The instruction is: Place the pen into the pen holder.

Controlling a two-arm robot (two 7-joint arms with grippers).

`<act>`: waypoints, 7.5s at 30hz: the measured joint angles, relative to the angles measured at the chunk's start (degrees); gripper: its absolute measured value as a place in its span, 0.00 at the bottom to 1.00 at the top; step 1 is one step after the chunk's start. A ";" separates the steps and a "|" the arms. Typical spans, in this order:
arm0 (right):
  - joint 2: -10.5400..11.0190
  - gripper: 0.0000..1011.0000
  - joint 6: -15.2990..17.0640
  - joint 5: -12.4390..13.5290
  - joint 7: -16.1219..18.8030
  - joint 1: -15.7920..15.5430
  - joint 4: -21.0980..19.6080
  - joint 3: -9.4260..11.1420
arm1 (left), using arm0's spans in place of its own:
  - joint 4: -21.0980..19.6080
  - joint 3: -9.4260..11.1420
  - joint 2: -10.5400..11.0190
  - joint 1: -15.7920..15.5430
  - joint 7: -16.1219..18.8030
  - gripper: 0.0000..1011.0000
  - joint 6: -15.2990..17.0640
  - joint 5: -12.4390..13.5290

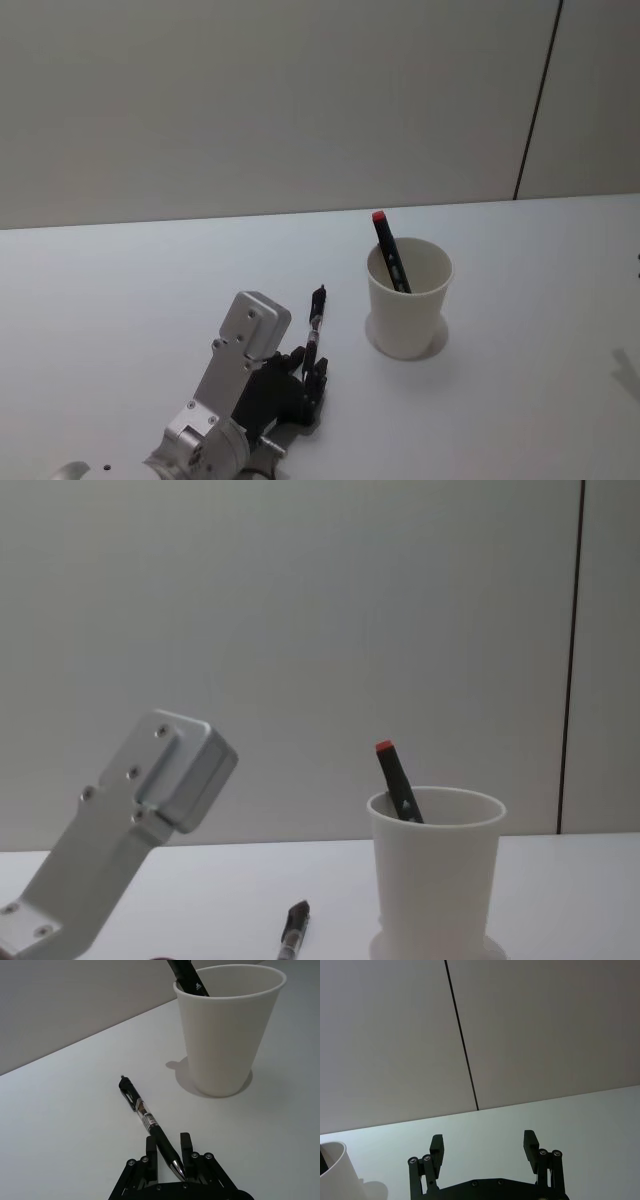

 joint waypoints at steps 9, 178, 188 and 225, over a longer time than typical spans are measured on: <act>0.00 0.99 0.00 0.00 0.00 0.00 0.00 0.00 | 0.00 0.00 0.00 0.00 0.00 0.23 0.00 0.00; -24.05 0.99 29.30 38.74 2.49 40.41 1.25 -13.59 | -15.16 -13.67 0.57 -2.29 -1.02 0.13 -35.40 -2.12; -26.87 0.99 30.19 39.22 1.61 43.57 3.50 -16.23 | -15.64 -14.05 0.73 -1.64 -2.47 0.13 -34.97 -2.30; -30.52 0.99 26.73 38.18 1.54 48.94 9.06 -22.04 | -15.43 -15.85 -0.31 -0.54 -3.68 0.13 -35.77 -2.10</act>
